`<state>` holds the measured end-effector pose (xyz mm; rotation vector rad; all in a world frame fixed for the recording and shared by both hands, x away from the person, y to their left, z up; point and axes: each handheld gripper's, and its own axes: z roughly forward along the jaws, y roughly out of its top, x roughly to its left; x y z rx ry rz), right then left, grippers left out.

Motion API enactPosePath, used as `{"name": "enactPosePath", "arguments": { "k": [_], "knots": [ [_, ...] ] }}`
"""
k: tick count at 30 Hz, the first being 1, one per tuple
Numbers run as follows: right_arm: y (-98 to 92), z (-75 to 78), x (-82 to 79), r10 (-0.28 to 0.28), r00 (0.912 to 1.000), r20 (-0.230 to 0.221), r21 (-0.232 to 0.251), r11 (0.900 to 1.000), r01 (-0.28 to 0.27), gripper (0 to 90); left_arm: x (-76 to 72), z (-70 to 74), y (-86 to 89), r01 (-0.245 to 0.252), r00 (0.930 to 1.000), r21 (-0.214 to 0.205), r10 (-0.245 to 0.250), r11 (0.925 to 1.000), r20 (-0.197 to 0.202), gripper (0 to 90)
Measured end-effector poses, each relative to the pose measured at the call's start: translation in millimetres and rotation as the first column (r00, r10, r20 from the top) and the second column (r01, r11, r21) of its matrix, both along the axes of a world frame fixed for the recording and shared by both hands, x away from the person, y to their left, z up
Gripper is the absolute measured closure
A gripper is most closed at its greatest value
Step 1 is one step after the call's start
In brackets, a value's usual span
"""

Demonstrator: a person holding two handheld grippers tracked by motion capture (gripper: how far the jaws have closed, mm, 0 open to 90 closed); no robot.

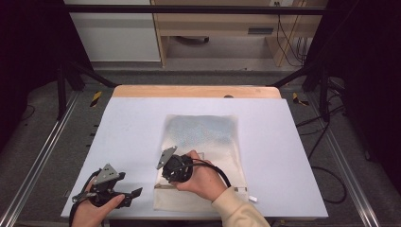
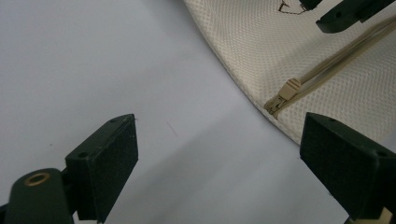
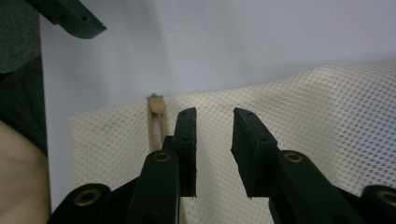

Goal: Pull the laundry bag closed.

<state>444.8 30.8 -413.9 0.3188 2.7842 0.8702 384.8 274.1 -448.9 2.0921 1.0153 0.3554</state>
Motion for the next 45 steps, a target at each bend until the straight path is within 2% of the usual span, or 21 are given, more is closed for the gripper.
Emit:
{"name": "enactPosePath", "arguments": {
  "k": [4,5,7,9,15,19,24,31,36,41,43,45],
  "knots": [
    [-2.1,-0.9,-1.3,-0.008,0.9998,-0.018,0.027,0.9996,0.008,75.7,-0.1,0.0,-1.4,0.001,0.9996,0.010,-0.002,0.9999,0.029,10.6],
    [-3.0,-1.1,-1.7,-0.008,0.9997,-0.024,0.020,0.9998,0.008,76.2,0.6,-0.4,-0.6,-0.003,0.9995,0.016,0.003,0.9999,0.033,10.6],
    [-4.2,-1.9,-1.5,-0.012,0.9998,-0.017,0.027,0.9996,0.013,78.1,2.5,-0.8,1.4,-0.022,0.9994,0.012,0.021,0.9997,0.026,10.6],
    [-4.7,-3.4,-2.1,-0.006,0.9995,-0.032,0.024,0.9997,0.007,78.8,3.0,-0.4,2.7,-0.028,0.9993,0.004,0.027,0.9996,0.024,10.6],
    [-4.5,-4.0,-3.2,0.000,0.9994,-0.033,0.027,0.9996,0.001,78.8,1.1,0.5,3.2,-0.012,0.9998,-0.001,0.012,0.9999,0.016,10.9],
    [-4.6,-4.7,-3.0,0.007,0.9993,-0.038,0.046,0.9989,-0.006,78.3,1.9,0.8,5.3,-0.011,0.9999,-0.001,0.011,0.9999,0.011,10.7],
    [-3.2,-4.6,-4.7,0.021,0.9987,-0.046,0.053,0.9984,-0.019,77.2,-0.1,4.7,11.9,-0.025,0.9991,-0.001,0.025,0.9997,0.034,10.5],
    [6.7,-4.8,-6.3,0.065,0.9945,-0.082,0.086,0.9946,-0.058,74.7,-1.5,7.5,15.2,-0.019,0.9993,-0.015,0.019,0.9997,0.032,14.2],
    [19.9,-15.1,-5.4,0.077,0.9910,-0.109,0.049,0.9962,-0.072,71.5,-6.3,10.3,14.3,-0.024,0.9991,-0.015,0.024,0.9996,0.036,16.1],
    [28.5,-22.5,-3.9,0.094,0.9859,-0.138,0.059,0.9945,-0.086,69.4,-11.9,9.8,11.1,-0.021,0.9994,-0.015,0.022,0.9997,0.027,16.3],
    [32.7,-25.8,-3.8,0.094,0.9858,-0.139,0.033,0.9954,-0.090,70.8,-13.5,9.4,8.1,-0.018,0.9995,-0.022,0.019,0.9996,0.026,16.5],
    [34.9,-28.6,-3.1,0.080,0.9868,-0.141,-0.001,0.9967,-0.081,75.8,-15.4,9.1,3.9,-0.012,0.9995,-0.024,0.013,0.9996,0.028,16.8]
  ]
}}
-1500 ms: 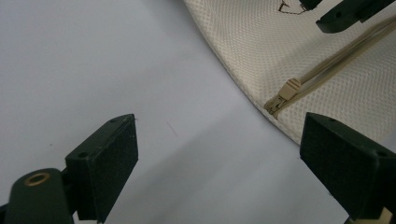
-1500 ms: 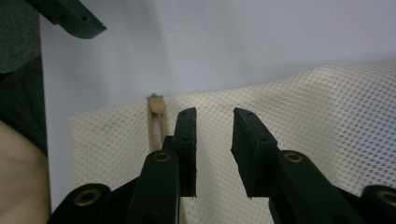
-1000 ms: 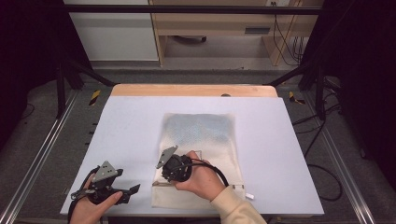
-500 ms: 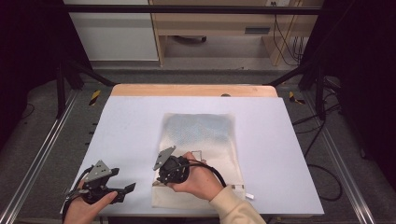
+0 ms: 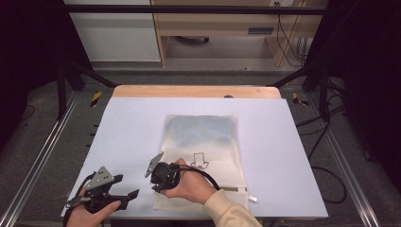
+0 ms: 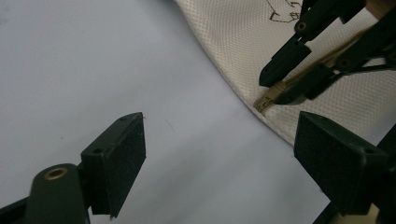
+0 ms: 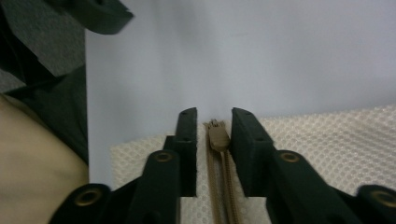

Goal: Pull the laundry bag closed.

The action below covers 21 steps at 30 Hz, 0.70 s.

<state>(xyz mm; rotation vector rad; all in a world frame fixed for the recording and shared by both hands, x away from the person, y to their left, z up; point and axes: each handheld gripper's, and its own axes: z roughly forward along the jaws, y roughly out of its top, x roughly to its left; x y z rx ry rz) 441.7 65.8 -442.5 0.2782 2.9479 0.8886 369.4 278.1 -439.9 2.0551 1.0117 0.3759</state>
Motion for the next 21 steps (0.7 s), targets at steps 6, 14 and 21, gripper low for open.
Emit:
{"name": "enactPosePath", "arguments": {
  "k": [6,14,21],
  "knots": [
    [-1.9,3.1,2.2,-0.018,0.9997,-0.019,-0.006,0.9998,0.018,81.8,-1.2,-7.2,-14.7,0.040,0.9990,0.024,-0.040,0.9989,-0.022,17.7],
    [-6.8,19.8,-2.8,-0.042,0.9990,0.017,0.043,0.9982,0.041,81.8,-1.2,-11.6,-31.3,0.095,0.9927,-0.068,-0.100,0.9931,-0.068,20.5],
    [-7.5,22.4,-6.2,-0.038,0.9988,0.030,0.047,0.9982,0.037,81.9,4.1,-14.3,-46.4,0.087,0.9940,-0.082,-0.092,0.9928,-0.058,24.9]
  ]
}}
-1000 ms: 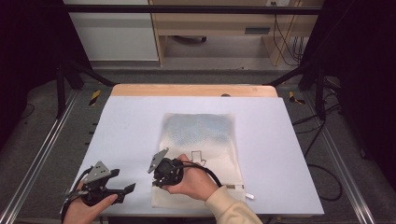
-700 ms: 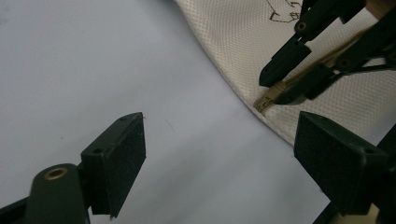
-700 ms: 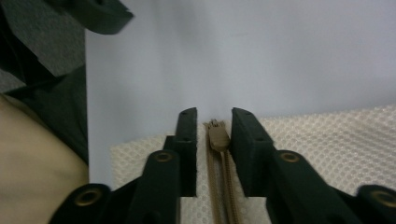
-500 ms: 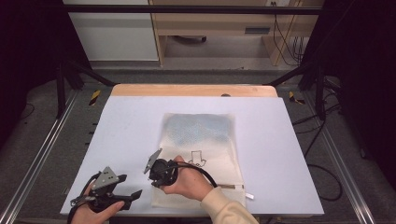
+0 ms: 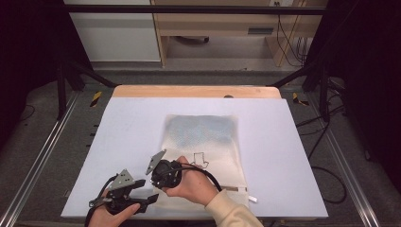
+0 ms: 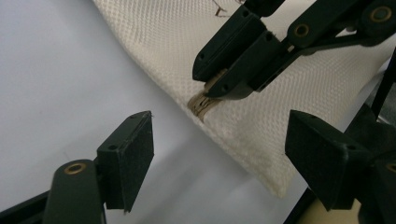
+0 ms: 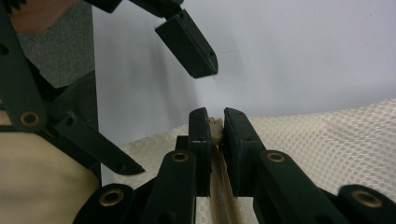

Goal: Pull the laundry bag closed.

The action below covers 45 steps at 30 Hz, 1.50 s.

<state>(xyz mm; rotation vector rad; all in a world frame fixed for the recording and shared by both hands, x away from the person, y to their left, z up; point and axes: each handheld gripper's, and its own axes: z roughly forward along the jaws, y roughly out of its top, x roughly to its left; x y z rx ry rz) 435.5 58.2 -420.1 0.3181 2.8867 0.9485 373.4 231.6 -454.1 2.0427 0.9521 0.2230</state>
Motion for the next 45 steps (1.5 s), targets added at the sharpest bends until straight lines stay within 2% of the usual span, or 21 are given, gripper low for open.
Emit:
{"name": "enactPosePath", "arguments": {
  "k": [2,4,5,6,7,10,13,20,22,25,27,30,33,36,39,44,45],
  "knots": [
    [-1.3,1.7,0.5,0.002,1.0000,0.002,0.007,1.0000,-0.002,81.9,0.9,-1.5,-1.6,-0.008,1.0000,-0.006,0.008,0.9999,-0.004,27.0],
    [-1.9,2.8,0.5,-0.001,1.0000,0.006,0.011,0.9999,0.001,81.9,4.9,-5.8,-3.5,-0.003,0.9994,-0.001,0.003,1.0000,-0.035,27.8],
    [-2.6,3.6,0.9,0.003,1.0000,0.005,0.015,0.9999,-0.003,81.9,6.3,-7.2,-3.7,-0.005,0.9990,-0.018,0.004,0.9998,-0.044,29.1],
    [-2.8,3.9,0.9,0.002,1.0000,0.005,0.017,0.9998,-0.002,81.9,9.5,-9.6,-3.5,-0.003,0.9973,-0.065,-0.002,0.9979,-0.074,30.3],
    [-3.2,5.0,0.6,-0.002,1.0000,0.008,0.015,0.9999,0.002,81.9,12.0,-11.5,-3.6,-0.003,0.9959,-0.089,-0.005,0.9960,-0.090,31.3],
    [-4.2,6.7,0.0,-0.001,1.0000,0.008,0.019,0.9998,0.001,81.9,19.5,-16.5,-3.0,0.014,0.9910,-0.147,-0.033,0.9890,-0.129,36.0],
    [-5.0,7.6,0.7,-0.001,0.9999,0.012,0.033,0.9995,0.000,81.9,22.3,-19.1,-3.2,0.031,0.9897,-0.131,-0.049,0.9908,-0.135,38.0],
    [-6.3,10.5,0.4,-0.004,0.9999,0.016,0.035,0.9994,0.004,81.9,25.9,-20.8,-7.0,0.070,0.9869,-0.150,-0.090,0.9862,-0.133,45.0],
    [-7.0,11.0,0.9,-0.004,0.9998,0.018,0.034,0.9994,0.003,82.0,28.5,-21.8,-6.7,0.092,0.9820,-0.177,-0.118,0.9800,-0.147,45.6],
    [-7.4,11.0,1.2,0.002,0.9997,0.026,0.036,0.9994,-0.003,82.0,30.2,-22.3,-7.0,0.107,0.9800,-0.188,-0.135,0.9763,-0.146,46.9],
    [-7.1,11.1,1.0,-0.008,0.9997,0.022,0.041,0.9992,0.007,82.0,31.5,-23.2,-8.2,0.106,0.9799,-0.191,-0.135,0.9759,-0.147,47.7],
    [-7.4,11.3,1.0,-0.002,0.9997,0.025,0.040,0.9992,0.001,82.0,33.0,-25.2,-10.7,0.115,0.9761,-0.194,-0.147,0.9741,-0.160,49.0],
    [-7.3,11.0,1.2,0.000,0.9996,0.028,0.038,0.9993,-0.001,82.0,33.3,-25.7,-12.6,0.113,0.9780,-0.190,-0.143,0.9753,-0.152,50.4],
    [-7.7,11.2,1.5,0.000,0.9997,0.026,0.046,0.9989,-0.001,82.0,34.0,-25.9,-12.7,0.111,0.9769,-0.202,-0.144,0.9731,-0.158,51.7],
    [-8.8,11.5,1.9,-0.011,0.9997,0.023,0.046,0.9989,0.010,82.0,38.3,-28.0,-13.0,0.116,0.9730,-0.232,-0.157,0.9658,-0.169,53.5],
    [-10.3,10.8,2.8,-0.011,0.9997,0.023,0.045,0.9989,0.009,82.0,37.8,-28.5,-16.2,0.118,0.9742,-0.223,-0.156,0.9677,-0.163,54.8],
    [-10.5,10.3,2.9,-0.010,0.9997,0.022,0.048,0.9988,0.009,82.0,38.2,-28.9,-16.8,0.120,0.9751,-0.210,-0.155,0.9703,-0.158,55.2]
  ]
}}
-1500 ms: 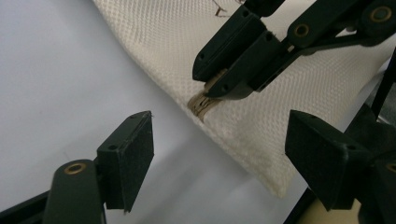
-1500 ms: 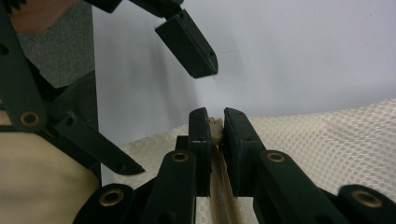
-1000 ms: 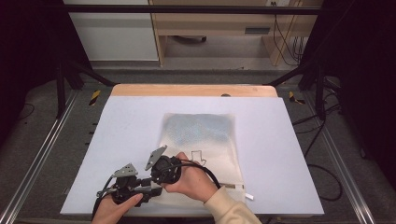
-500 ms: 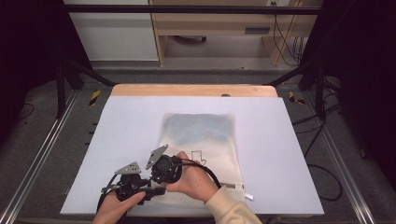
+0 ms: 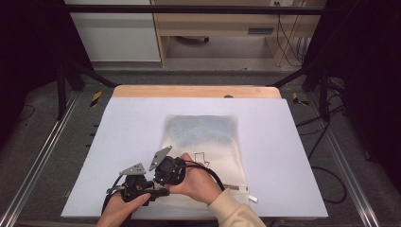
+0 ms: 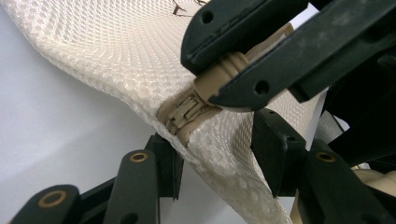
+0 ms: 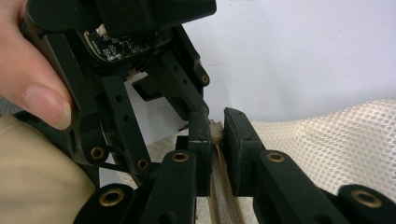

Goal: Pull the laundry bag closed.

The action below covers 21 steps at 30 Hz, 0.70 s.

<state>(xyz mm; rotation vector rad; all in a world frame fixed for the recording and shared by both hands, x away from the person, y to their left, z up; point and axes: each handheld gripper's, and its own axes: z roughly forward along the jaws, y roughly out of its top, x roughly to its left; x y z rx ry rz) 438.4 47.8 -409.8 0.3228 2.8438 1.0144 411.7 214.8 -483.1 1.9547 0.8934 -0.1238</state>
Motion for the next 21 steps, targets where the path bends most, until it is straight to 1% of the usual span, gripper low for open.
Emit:
{"name": "enactPosePath", "arguments": {
  "k": [4,7,9,10,15,21],
  "knots": [
    [-0.4,0.4,0.0,0.004,1.0000,0.003,-0.003,1.0000,-0.004,82.0,2.0,-0.9,-0.4,0.006,1.0000,-0.001,-0.006,1.0000,0.003,58.2],
    [-0.8,1.2,-0.8,-0.003,1.0000,-0.002,-0.007,1.0000,0.003,82.0,2.7,-1.0,-0.8,0.004,0.9999,0.005,-0.004,1.0000,0.011,61.8],
    [-0.8,1.0,-0.6,-0.003,1.0000,-0.002,-0.005,1.0000,0.003,82.0,3.0,-1.6,-1.3,0.006,0.9999,0.005,-0.007,1.0000,0.010,63.8],
    [-0.6,0.5,-0.6,0.000,1.0000,0.000,-0.001,1.0000,0.000,82.0,3.5,-2.3,-1.8,0.008,0.9999,0.011,-0.008,0.9999,0.011,65.1],
    [0.1,-0.6,-1.4,-0.002,1.0000,-0.003,-0.005,1.0000,0.002,82.0,3.7,-4.0,-5.4,0.008,0.9999,0.016,-0.008,0.9998,0.010,65.2],
    [-0.7,-1.3,-1.2,-0.002,1.0000,-0.002,-0.007,1.0000,0.002,82.0,3.4,-3.6,-5.2,0.015,0.9998,0.018,-0.015,0.9997,0.011,70.2]
  ]
}}
